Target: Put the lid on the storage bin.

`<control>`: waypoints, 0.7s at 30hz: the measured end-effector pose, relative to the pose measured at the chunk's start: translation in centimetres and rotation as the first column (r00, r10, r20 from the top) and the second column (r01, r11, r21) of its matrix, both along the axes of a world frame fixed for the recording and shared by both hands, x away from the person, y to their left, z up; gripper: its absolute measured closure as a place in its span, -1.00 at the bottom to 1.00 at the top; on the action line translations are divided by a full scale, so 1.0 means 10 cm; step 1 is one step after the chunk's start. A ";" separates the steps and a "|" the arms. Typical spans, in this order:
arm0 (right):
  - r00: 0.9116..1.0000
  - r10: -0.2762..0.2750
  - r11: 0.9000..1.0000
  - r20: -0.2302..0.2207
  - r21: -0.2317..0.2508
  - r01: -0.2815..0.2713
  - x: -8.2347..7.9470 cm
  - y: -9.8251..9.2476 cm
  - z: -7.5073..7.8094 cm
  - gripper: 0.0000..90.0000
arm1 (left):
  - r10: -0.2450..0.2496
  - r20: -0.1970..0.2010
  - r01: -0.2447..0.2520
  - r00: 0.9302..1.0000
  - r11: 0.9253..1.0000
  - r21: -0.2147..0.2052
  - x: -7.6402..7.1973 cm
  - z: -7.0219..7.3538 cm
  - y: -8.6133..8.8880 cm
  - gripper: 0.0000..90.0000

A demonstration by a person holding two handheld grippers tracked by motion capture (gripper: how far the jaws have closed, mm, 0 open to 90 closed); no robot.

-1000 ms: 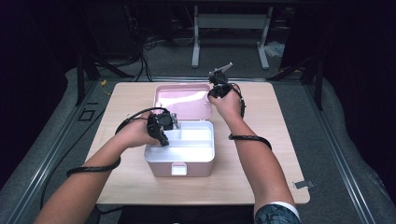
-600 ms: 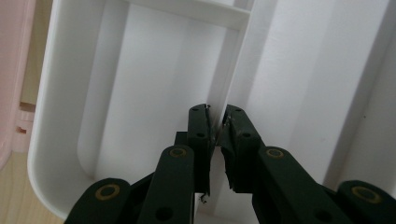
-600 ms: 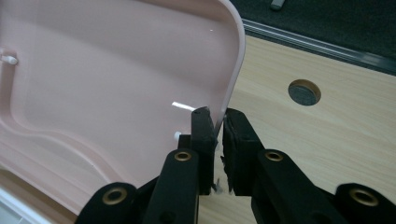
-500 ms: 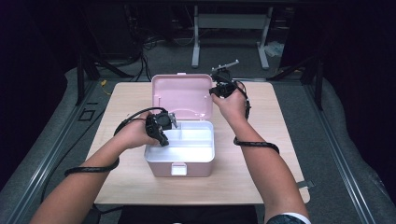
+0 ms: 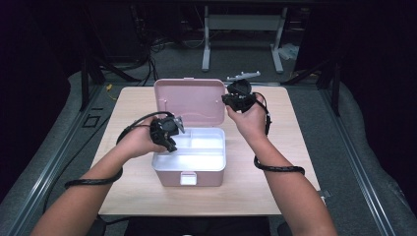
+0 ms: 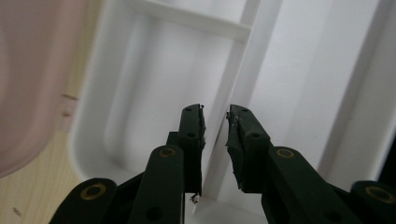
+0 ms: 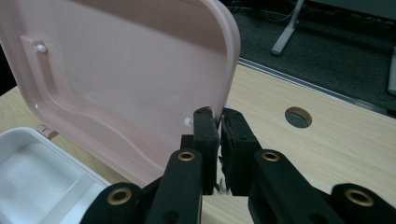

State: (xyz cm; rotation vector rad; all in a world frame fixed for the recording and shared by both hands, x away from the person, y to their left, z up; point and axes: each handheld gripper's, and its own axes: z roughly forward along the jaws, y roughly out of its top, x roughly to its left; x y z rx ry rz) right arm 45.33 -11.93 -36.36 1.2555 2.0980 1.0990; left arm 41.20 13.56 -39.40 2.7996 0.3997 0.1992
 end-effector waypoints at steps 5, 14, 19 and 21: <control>1.000 -0.008 1.000 0.005 -0.004 0.008 -0.02 -0.01 0.00 0.90 | 0.144 0.078 -0.139 0.986 0.988 -0.066 0.16 0.36 0.34 0.59; 1.000 0.000 1.000 0.007 -0.002 0.000 -0.03 -0.02 0.00 0.89 | 0.370 0.093 -0.340 0.924 0.909 -0.240 0.51 0.58 0.72 0.47; 1.000 -0.006 1.000 0.014 -0.010 0.006 -0.04 -0.01 0.00 0.89 | 0.402 0.085 -0.361 0.912 0.882 -0.304 0.68 0.59 0.71 0.40; 1.000 -0.003 1.000 0.016 -0.012 0.003 -0.04 0.00 0.00 0.89 | 0.419 0.086 -0.374 0.904 0.872 -0.317 0.75 0.58 0.69 0.38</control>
